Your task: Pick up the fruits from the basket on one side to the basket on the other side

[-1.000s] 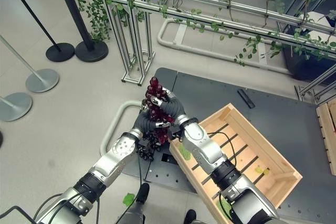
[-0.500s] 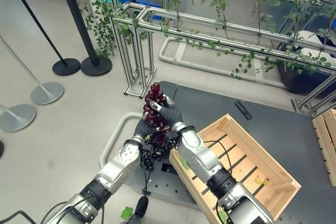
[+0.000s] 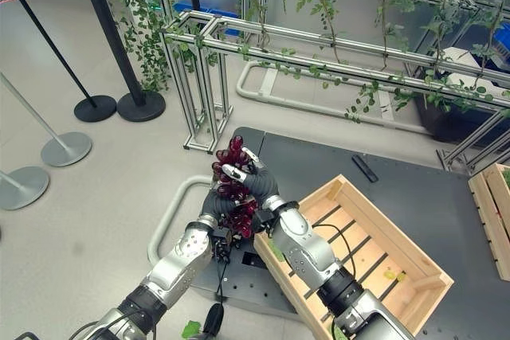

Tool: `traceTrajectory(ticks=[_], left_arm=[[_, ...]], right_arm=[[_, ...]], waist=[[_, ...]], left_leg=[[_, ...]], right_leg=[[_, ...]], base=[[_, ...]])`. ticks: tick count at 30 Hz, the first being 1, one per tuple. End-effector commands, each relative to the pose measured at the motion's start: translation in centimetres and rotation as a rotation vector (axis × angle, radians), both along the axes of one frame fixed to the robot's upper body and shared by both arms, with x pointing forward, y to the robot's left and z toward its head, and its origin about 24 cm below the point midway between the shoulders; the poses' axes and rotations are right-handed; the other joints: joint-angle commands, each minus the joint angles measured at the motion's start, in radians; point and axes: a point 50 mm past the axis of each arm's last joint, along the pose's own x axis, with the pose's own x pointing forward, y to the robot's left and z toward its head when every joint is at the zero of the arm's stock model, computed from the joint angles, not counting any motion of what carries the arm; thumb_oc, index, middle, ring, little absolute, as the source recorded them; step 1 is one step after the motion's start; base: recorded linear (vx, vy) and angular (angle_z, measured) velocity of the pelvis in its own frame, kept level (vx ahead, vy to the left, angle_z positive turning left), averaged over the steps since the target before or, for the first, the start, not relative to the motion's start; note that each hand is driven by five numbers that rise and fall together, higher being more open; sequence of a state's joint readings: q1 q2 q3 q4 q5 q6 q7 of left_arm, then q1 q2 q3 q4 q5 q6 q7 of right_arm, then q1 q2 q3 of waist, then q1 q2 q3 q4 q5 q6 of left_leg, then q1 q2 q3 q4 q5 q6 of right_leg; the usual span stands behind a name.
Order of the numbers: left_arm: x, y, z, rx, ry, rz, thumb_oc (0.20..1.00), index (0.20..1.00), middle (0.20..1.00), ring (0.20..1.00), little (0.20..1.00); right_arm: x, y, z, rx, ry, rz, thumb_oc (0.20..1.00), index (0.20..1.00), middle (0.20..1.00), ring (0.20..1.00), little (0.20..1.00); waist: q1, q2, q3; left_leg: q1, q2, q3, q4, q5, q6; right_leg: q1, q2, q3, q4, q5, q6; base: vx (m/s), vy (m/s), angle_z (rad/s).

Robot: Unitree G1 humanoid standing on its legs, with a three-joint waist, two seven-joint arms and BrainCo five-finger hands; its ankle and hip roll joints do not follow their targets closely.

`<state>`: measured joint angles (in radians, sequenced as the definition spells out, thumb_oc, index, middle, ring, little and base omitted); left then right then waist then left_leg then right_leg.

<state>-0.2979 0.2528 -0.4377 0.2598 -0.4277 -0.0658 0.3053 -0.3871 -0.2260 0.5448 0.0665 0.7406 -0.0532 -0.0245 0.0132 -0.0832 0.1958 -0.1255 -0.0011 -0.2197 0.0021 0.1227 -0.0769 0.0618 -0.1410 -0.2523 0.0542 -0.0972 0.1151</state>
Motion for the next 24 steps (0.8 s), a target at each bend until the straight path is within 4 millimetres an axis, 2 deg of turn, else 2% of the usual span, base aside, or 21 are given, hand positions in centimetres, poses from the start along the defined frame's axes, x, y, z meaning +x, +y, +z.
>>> traceTrajectory(ticks=[1, 7, 9, 14, 15, 18, 19, 24], left_arm=[[2.3, 1.2, 6.6, -0.138, -0.277, 0.057, 0.2, 0.2, 0.2, 0.2, 0.2], [1.5, 3.7, 6.3, -0.193, -0.286, 0.122, 0.2, 0.2, 0.2, 0.2, 0.2], [1.3, 3.9, 6.2, -0.208, -0.283, 0.128, 0.2, 0.2, 0.2, 0.2, 0.2], [0.3, 5.2, 5.4, -0.258, -0.267, 0.142, 0.2, 0.2, 0.2, 0.2, 0.2], [-0.4, 5.9, 4.9, -0.269, -0.258, 0.153, 0.2, 0.2, 0.2, 0.2, 0.2], [-1.0, 6.5, 4.0, -0.292, -0.231, 0.169, 0.2, 0.2, 0.2, 0.2, 0.2], [-1.7, 7.1, 3.1, -0.305, -0.204, 0.187, 0.2, 0.2, 0.2, 0.2, 0.2], [-3.2, 8.1, 1.8, -0.336, -0.163, 0.229, 0.2, 0.2, 0.2, 0.2, 0.2]], right_arm=[[-2.2, 1.1, 1.3, 0.061, -0.072, 0.131, 1.0, 1.0, 1.0, 1.0, 1.0], [-2.2, -2.0, 0.6, -0.01, -0.094, 0.063, 1.0, 1.0, 1.0, 1.0, 1.0], [-2.3, -2.3, 0.4, -0.02, -0.091, 0.056, 1.0, 1.0, 1.0, 1.0, 1.0], [-2.3, -4.9, 0.4, -0.07, -0.117, 0.002, 1.0, 1.0, 1.0, 1.0, 1.0], [-2.5, -6.1, 0.6, -0.07, -0.139, -0.037, 1.0, 1.0, 1.0, 1.0, 1.0], [-2.8, -7.2, 0.5, -0.049, -0.134, -0.079, 1.0, 1.0, 1.0, 1.0, 1.0], [-3.1, -8.5, 0.5, -0.039, -0.141, -0.136, 1.0, 1.0, 1.0, 1.0, 1.0], [-3.6, -10.1, 0.0, 0.051, -0.112, -0.245, 1.0, 1.0, 1.0, 1.0, 1.0]], waist=[[-0.021, -0.001, -0.035], [-0.032, 0.023, -0.049], [-0.033, 0.026, -0.051], [-0.041, 0.048, -0.054], [-0.043, 0.058, -0.054], [-0.046, 0.066, -0.054], [-0.048, 0.075, -0.051], [-0.049, 0.093, -0.042]], left_leg=[[0.038, -0.001, -0.014, 0.047, -0.172, 0.004], [0.055, 0.024, -0.01, 0.04, -0.161, -0.014], [0.057, 0.029, -0.01, 0.041, -0.16, -0.017], [0.065, 0.046, -0.014, 0.06, -0.157, -0.031], [0.069, 0.052, -0.015, 0.07, -0.156, -0.037], [0.076, 0.056, -0.015, 0.078, -0.157, -0.04], [0.079, 0.058, -0.016, 0.092, -0.158, -0.044], [0.082, 0.068, -0.029, 0.102, -0.148, -0.051]], right_leg=[[-0.06, -0.012, 0.035, 0.013, -0.03, -0.025], [-0.034, 0.011, 0.04, -0.007, -0.043, -0.04], [-0.028, 0.014, 0.04, -0.011, -0.044, -0.042], [-0.001, 0.034, 0.041, -0.021, -0.062, -0.061], [0.012, 0.042, 0.04, -0.026, -0.07, -0.069], [0.029, 0.049, 0.037, -0.034, -0.076, -0.076], [0.044, 0.054, 0.034, -0.041, -0.082, -0.082], [0.065, 0.073, 0.03, -0.059, -0.09, -0.098]], base=[[0.02, -0.041, -0.05], [0.02, -0.057, -0.02], [0.02, -0.054, -0.05], [0.02, -0.064, -0.04], [0.04, -0.057, -0.01], [0.04, -0.066, -0.05], [0.03, -0.067, -0.03], [0.01, -0.058, -0.01]])
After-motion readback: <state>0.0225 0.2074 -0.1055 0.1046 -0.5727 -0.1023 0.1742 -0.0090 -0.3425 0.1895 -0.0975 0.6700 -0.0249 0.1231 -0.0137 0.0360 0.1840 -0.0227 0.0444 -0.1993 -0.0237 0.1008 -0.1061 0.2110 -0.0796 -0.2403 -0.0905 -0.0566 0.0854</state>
